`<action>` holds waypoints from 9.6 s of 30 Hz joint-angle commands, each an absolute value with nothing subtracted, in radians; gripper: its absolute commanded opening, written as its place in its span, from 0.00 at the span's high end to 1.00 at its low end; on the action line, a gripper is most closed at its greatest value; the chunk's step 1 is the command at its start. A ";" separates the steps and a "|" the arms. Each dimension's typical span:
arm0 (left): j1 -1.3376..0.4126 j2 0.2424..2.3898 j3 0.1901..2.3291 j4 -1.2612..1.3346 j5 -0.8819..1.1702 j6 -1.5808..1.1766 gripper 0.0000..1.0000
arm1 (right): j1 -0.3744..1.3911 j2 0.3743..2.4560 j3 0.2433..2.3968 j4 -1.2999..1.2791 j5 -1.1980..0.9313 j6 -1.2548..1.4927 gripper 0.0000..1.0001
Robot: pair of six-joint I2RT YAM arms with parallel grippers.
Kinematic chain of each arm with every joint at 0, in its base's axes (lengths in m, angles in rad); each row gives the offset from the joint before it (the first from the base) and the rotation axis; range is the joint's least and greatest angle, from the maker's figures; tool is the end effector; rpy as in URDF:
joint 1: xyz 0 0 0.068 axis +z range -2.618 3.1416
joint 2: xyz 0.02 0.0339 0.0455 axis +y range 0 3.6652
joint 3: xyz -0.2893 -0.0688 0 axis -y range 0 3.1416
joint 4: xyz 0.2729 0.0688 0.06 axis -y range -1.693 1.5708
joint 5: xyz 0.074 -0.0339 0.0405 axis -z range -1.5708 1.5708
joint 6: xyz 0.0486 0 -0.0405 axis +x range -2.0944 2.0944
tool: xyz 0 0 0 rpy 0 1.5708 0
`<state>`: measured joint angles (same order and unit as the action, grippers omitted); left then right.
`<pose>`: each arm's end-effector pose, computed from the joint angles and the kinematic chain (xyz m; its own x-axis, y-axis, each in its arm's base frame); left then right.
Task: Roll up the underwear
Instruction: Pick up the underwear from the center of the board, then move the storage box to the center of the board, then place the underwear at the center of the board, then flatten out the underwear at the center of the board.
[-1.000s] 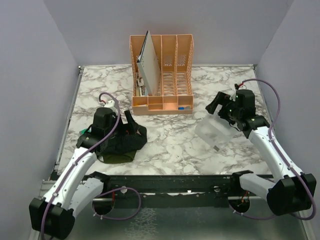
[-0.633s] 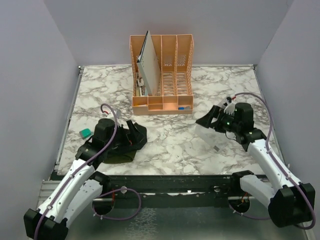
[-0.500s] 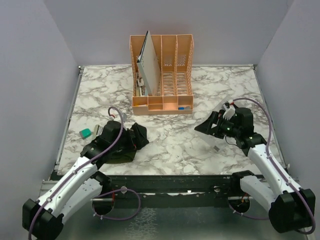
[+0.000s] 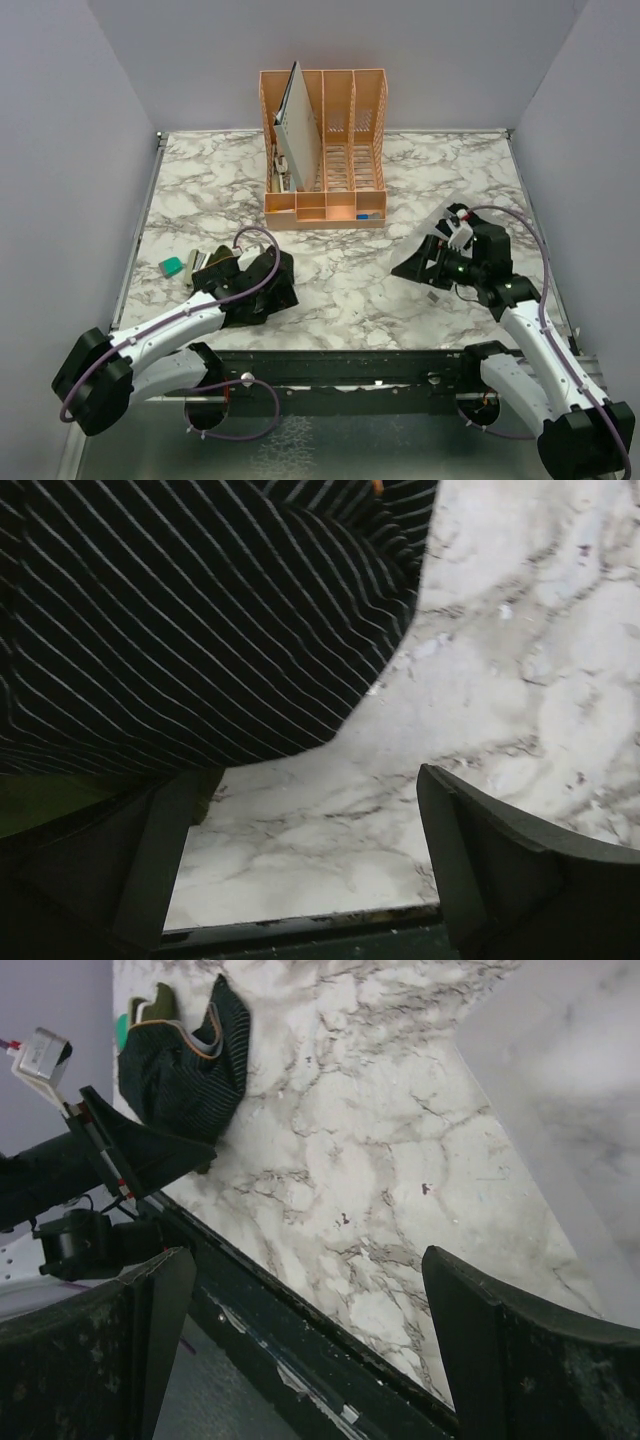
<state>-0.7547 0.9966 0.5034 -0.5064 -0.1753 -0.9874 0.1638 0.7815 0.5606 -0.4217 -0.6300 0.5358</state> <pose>0.1497 -0.1291 0.1775 -0.8433 -0.3351 -0.4203 -0.1777 0.9117 -0.3704 0.1776 0.0584 0.2481 -0.8132 0.2837 -0.5081 -0.2116 0.6693 0.7123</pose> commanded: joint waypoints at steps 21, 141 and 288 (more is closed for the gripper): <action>-0.457 1.522 0.761 -0.152 -0.005 -0.606 0.01 | 0.164 1.275 0.631 -0.249 -0.276 0.535 0.00; -0.330 1.178 0.656 -0.465 -0.450 -0.765 0.04 | 0.406 1.212 0.733 -0.127 -0.447 0.493 0.20; -0.675 1.898 1.141 -0.155 0.224 -0.363 0.79 | 0.824 1.013 0.724 -0.751 0.300 0.974 0.99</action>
<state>-0.6857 1.8984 1.1938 -0.2272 0.1101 -0.3260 0.8188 1.0763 0.7097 -0.7055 0.2256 0.9699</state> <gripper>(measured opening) 0.333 0.056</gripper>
